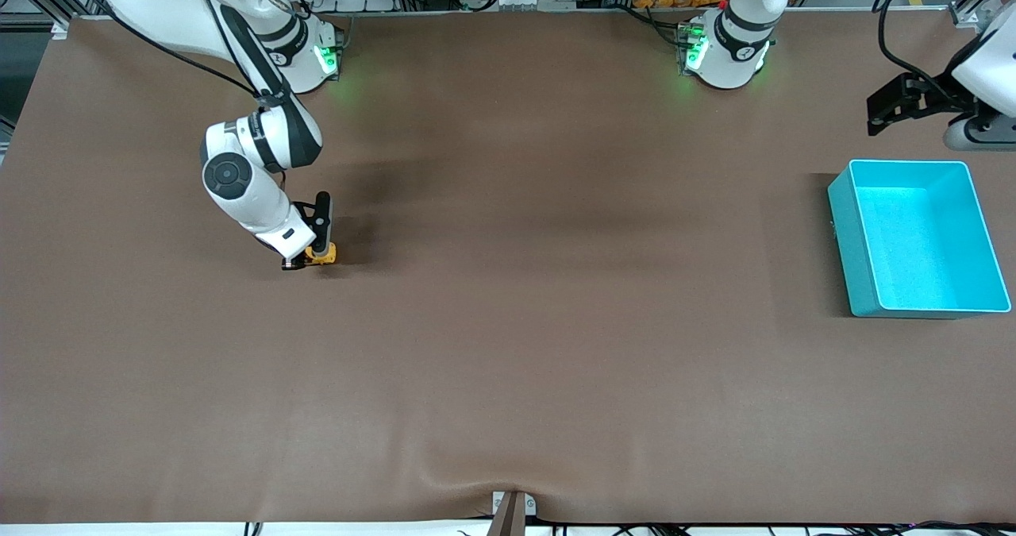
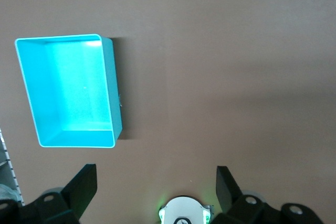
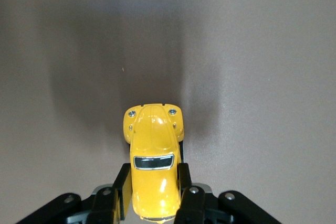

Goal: Wind and store yellow beetle car
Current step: 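Pull the held car backward along the table with the right gripper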

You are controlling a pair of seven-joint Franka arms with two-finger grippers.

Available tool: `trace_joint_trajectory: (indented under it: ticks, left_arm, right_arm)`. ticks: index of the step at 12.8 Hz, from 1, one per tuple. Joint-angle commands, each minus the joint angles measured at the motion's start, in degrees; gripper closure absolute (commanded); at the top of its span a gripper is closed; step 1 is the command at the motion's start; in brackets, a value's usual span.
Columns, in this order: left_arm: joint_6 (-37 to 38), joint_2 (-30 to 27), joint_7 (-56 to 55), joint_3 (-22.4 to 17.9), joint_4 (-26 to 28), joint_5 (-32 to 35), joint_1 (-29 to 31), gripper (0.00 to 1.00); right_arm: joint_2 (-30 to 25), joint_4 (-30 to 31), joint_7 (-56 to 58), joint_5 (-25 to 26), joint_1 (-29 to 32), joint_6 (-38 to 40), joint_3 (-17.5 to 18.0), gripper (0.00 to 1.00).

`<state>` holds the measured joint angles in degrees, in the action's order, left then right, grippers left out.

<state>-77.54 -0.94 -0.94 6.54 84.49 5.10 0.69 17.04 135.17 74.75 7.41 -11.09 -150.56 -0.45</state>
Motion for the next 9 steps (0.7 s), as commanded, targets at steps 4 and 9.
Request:
trace_joint_trajectory:
  ticks: [4,9]
  left_arm:
    - [-1.0,-0.2,-0.6,0.0,0.4,1.2,-0.2,0.0]
    - [-1.2,-0.2,-0.6,0.0,0.5,1.1,-0.5,0.0]
  right_arm:
    - [4.6,-0.3,7.7,1.2,7.0,-4.7,-0.2,0.9]
    - [6.0,-0.3,8.7,1.2,10.6,-5.8,-0.2,0.9]
